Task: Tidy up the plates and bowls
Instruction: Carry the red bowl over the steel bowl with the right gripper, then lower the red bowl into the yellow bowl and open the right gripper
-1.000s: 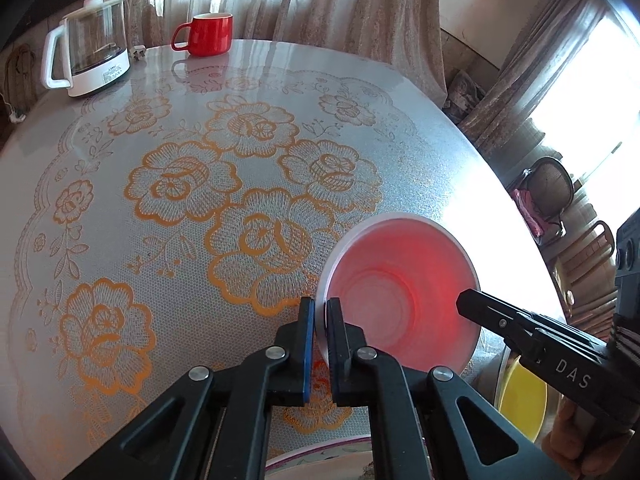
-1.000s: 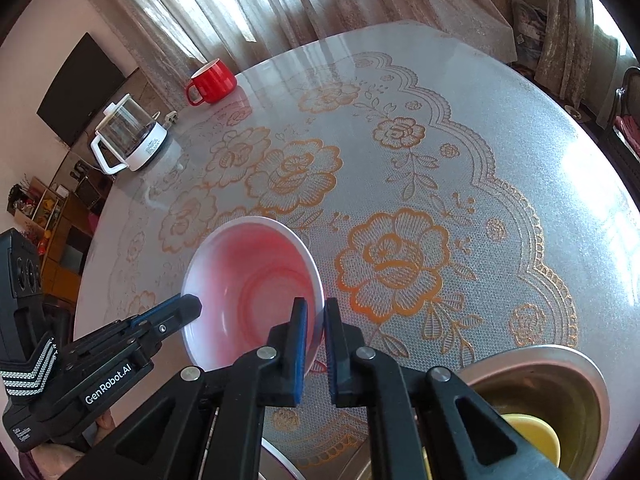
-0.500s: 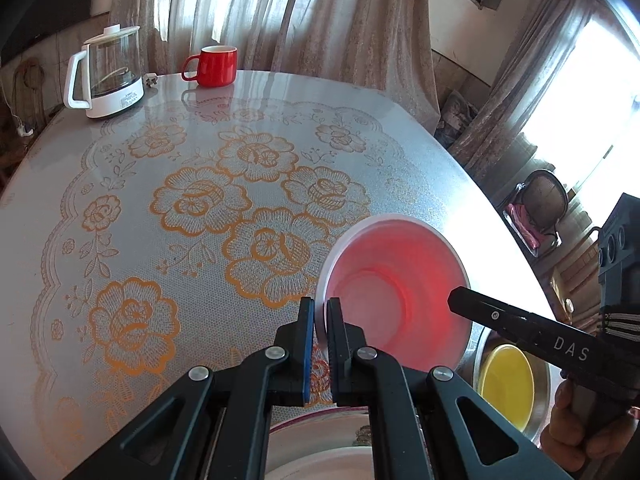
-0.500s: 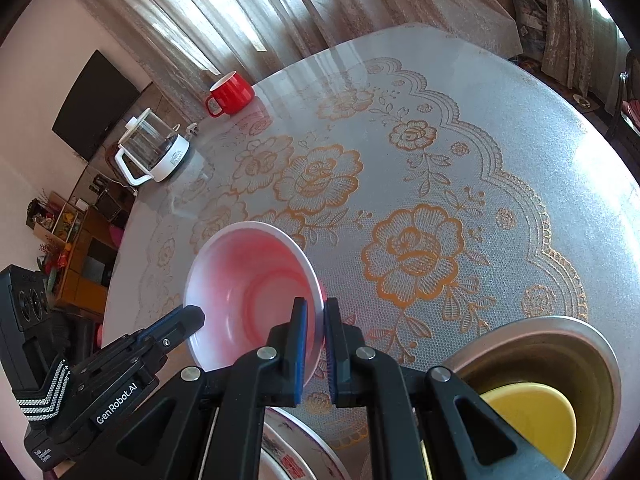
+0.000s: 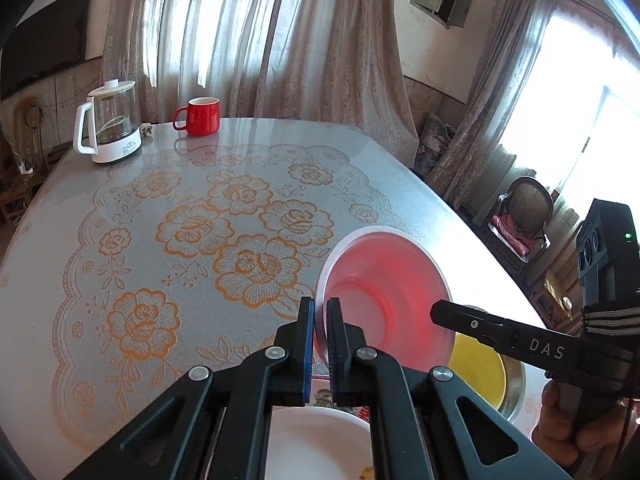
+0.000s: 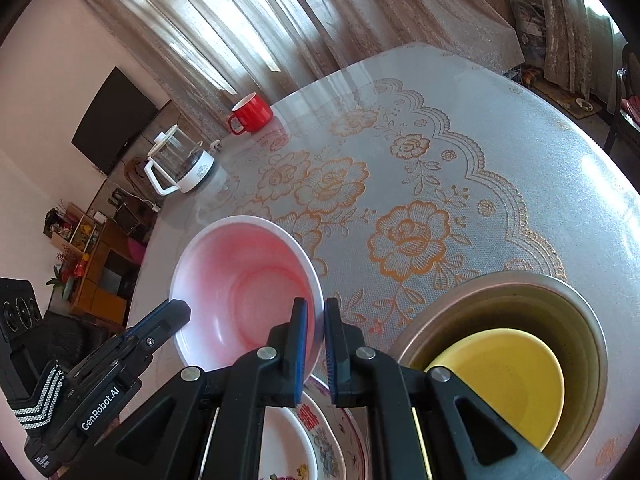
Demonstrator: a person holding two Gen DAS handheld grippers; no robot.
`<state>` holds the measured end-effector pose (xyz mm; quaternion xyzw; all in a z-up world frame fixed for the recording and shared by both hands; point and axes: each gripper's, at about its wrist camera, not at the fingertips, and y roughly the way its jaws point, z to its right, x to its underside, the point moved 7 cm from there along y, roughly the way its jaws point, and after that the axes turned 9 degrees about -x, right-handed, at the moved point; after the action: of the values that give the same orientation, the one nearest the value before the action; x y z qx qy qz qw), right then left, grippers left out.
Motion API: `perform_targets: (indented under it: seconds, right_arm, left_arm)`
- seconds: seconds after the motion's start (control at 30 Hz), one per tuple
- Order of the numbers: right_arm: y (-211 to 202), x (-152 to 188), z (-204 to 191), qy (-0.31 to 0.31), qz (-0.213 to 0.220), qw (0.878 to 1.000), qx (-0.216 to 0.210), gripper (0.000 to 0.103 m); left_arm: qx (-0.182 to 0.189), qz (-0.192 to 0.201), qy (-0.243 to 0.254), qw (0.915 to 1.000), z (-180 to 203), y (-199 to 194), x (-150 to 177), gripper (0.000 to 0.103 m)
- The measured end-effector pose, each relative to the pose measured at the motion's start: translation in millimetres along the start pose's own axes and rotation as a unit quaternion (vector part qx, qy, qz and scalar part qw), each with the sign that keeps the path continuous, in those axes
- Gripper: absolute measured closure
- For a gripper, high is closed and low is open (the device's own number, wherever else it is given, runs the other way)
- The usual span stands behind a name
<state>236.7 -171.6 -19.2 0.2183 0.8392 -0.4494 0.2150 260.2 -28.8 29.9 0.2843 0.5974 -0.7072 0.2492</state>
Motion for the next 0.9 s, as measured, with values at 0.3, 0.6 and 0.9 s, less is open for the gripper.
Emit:
perform_targets:
  seconds: [0.3, 0.6, 0.9]
  right_arm:
    - [-34.5, 23.2, 6.9, -0.003, 0.017, 1.0, 0.002, 0.096]
    - [-66.9, 52.1, 21.2, -0.003, 0.029, 1.0, 0.01, 0.096]
    - [-99.7, 74.7, 58.6, 0.012, 0.044, 0.998, 0.046, 0.096]
  left_arm:
    - [0.023, 0.018, 0.018, 0.9994, 24.3, -27.0, 16.0, 0.097]
    - [0.057, 0.003, 0.036, 0.9977, 50.8, -37.7, 47.9, 0.097]
    - [0.119, -0.037, 0.05, 0.991, 98.8, -31.0, 58.3, 0.097]
